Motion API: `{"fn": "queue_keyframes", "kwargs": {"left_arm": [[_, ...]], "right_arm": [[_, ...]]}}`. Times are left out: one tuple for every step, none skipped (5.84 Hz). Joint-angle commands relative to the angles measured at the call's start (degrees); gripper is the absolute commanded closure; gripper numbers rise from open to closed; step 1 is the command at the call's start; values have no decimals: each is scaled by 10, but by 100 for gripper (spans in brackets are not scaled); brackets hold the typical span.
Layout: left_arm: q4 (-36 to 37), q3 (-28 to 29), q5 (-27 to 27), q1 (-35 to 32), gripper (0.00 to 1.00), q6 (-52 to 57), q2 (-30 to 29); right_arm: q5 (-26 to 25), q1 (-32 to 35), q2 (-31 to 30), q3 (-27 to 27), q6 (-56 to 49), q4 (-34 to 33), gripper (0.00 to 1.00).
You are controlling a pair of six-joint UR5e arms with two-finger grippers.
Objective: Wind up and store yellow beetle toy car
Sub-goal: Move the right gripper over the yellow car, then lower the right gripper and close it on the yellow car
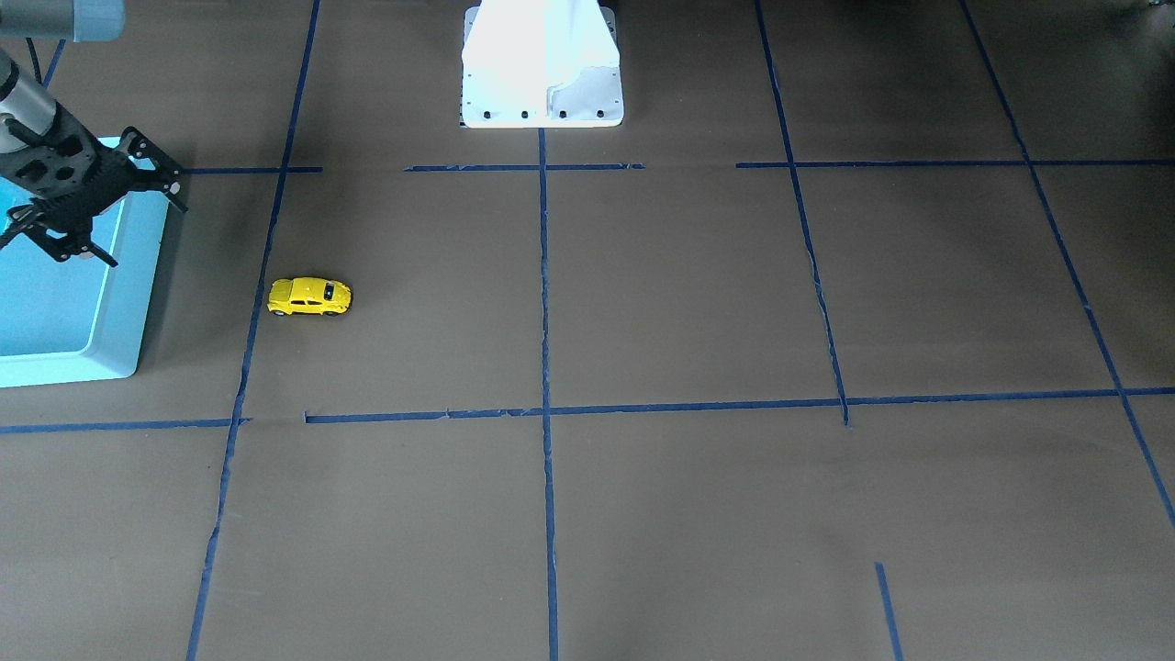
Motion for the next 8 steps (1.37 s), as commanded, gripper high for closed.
{"fn": "queue_keyframes", "kwargs": {"left_arm": [[-2,3,-5,-2,0,0,0],[-2,4,-5,-2,0,0,-1],[-2,4,-5,-1,0,0,-2],[-2,3,-5,-1,0,-1,-2],[-2,3,-5,-1,0,-1,-2],[-2,4,-5,-1,0,-1,-2],[-1,4,-5,-1,0,-1,-2],[-1,4,-5,-1,0,-1,-2]], "right_arm": [[-78,-108,17,3,-90,5,0],[-121,-135,62,-34,-153,1,0],[-131,-154,67,-61,-161,5,0],[-146,-157,93,-77,-182,4,0],[-146,-157,97,-103,-221,6,0],[-146,-157,98,-113,-249,8,0],[-147,-157,110,-123,-250,8,0],[-147,-153,130,-138,-250,8,0]]}}
